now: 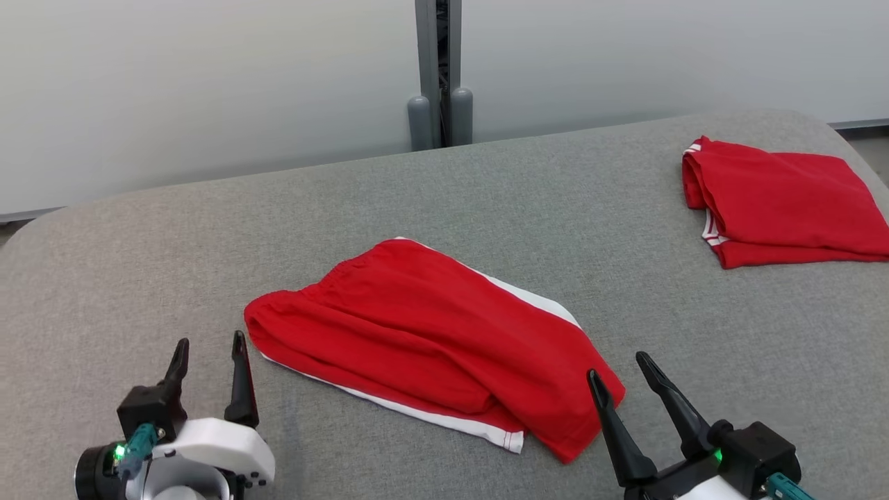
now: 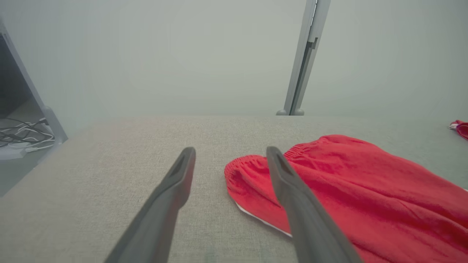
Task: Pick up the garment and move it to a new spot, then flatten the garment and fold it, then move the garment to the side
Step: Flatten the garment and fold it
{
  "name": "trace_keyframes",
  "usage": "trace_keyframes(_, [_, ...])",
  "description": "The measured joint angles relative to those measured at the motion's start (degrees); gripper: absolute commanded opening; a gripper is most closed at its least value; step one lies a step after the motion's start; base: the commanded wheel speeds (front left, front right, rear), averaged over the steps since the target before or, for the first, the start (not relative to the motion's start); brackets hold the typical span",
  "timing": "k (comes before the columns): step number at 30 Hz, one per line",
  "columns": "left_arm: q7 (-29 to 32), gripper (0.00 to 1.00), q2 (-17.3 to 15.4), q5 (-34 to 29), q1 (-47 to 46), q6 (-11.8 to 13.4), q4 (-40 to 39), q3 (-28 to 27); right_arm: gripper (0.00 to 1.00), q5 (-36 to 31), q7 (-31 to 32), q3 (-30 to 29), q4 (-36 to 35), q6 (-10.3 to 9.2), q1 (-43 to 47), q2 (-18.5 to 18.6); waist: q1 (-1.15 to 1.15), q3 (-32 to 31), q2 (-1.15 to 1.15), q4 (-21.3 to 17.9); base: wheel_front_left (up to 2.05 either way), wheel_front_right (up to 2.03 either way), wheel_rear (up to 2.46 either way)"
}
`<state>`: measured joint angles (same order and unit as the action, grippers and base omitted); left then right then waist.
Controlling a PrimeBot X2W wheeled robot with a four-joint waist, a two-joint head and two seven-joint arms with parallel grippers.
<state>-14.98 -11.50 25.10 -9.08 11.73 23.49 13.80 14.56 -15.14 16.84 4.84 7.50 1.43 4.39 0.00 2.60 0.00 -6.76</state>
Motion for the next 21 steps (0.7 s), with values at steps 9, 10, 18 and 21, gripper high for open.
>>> trace_keyframes(9, [-0.01, 1.0, 4.08, -8.98, 9.22, -1.53, -12.77, -2.64, 1.0, 0.15, 0.0, -0.08, 0.45, 0.0, 1.39, 0.78, 0.0, -2.04, 0.0, 2.88, 0.0, 0.0, 0.0])
trace_keyframes(10, [-0.01, 1.0, 4.48, -9.89, 10.12, -1.57, -14.14, -3.01, 1.0, 0.15, 0.0, -0.15, 0.46, 0.0, 1.46, 0.82, 0.0, -2.27, 0.0, 3.09, 0.0, 0.0, 0.0])
trace_keyframes(18, [-0.01, 1.0, 7.33, -14.94, 18.23, -3.1, -20.98, -4.13, 1.0, 0.14, 0.0, -0.53, 0.3, 0.0, 2.77, 1.03, 0.0, -3.86, 0.0, 4.29, 0.0, 0.0, 0.0])
trace_keyframes(21, [-0.01, 1.0, 7.98, -15.6, 20.48, -3.1, -21.7, -4.66, 1.0, 0.12, 0.0, -0.69, 0.22, 0.0, 3.44, 1.01, 0.0, -4.19, 0.0, 4.66, 0.0, 0.0, 0.0])
